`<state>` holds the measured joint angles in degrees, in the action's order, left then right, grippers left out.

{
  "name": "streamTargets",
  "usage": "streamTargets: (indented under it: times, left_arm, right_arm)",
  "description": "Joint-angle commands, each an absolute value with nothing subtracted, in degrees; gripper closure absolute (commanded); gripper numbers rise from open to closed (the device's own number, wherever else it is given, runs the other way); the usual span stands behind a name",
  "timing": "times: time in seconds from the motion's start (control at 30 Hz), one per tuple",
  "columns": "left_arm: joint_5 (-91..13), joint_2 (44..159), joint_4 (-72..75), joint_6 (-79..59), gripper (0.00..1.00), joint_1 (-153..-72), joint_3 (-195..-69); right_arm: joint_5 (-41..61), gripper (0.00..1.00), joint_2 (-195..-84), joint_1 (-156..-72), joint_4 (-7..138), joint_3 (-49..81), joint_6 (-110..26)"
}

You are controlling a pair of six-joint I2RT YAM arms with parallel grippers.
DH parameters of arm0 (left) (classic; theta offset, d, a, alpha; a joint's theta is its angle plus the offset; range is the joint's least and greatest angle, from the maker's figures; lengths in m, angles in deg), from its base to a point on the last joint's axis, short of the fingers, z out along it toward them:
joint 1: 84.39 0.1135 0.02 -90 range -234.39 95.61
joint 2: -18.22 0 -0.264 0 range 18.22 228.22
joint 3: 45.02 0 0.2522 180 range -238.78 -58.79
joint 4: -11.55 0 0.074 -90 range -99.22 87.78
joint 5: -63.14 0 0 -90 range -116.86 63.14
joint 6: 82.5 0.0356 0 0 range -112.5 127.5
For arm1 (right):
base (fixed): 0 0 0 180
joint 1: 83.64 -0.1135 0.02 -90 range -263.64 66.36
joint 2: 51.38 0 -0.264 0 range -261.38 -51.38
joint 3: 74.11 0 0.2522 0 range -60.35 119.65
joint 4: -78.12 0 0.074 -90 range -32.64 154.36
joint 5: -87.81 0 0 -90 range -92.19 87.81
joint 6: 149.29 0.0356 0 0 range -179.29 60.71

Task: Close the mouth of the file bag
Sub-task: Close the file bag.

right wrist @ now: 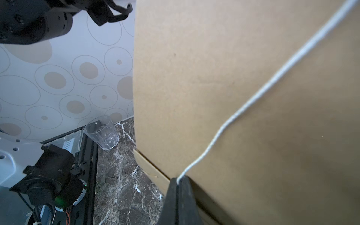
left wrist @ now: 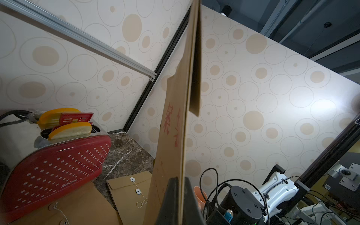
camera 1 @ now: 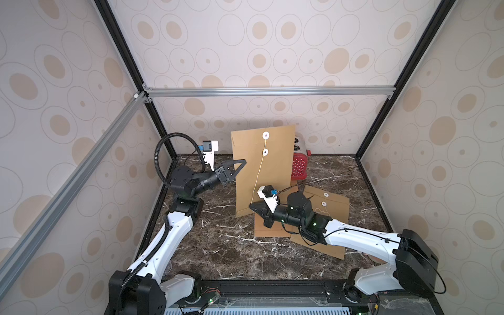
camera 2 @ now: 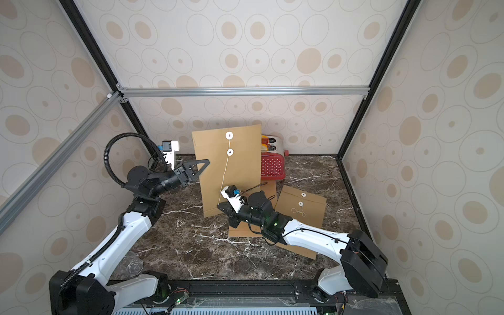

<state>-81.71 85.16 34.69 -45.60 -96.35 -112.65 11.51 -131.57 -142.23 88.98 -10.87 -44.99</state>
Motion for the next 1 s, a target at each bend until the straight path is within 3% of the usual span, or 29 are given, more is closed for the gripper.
streamTargets:
  times: [0.0,0.53,0.7,0.97]
  left_arm:
    - [-82.50,85.38,38.88,-47.72,1.00,-96.29,-115.48]
    - [-85.30,89.03,48.67,-56.70,1.00,-96.18,-115.91]
    - [-86.01,89.33,49.13,-57.62,1.00,-96.16,-116.18]
    - [-86.19,89.24,49.16,-57.58,1.00,-96.18,-116.25]
  right_arm:
    - [11.50,1.00,-132.55,-143.30,87.91,-8.69,-45.77]
    - [5.84,1.00,-129.87,-142.70,89.77,-13.10,-42.89]
    - [7.44,1.00,-126.34,-137.92,92.47,-18.35,-38.47]
    - [8.31,1.00,-119.66,-129.66,81.96,-17.64,-38.64]
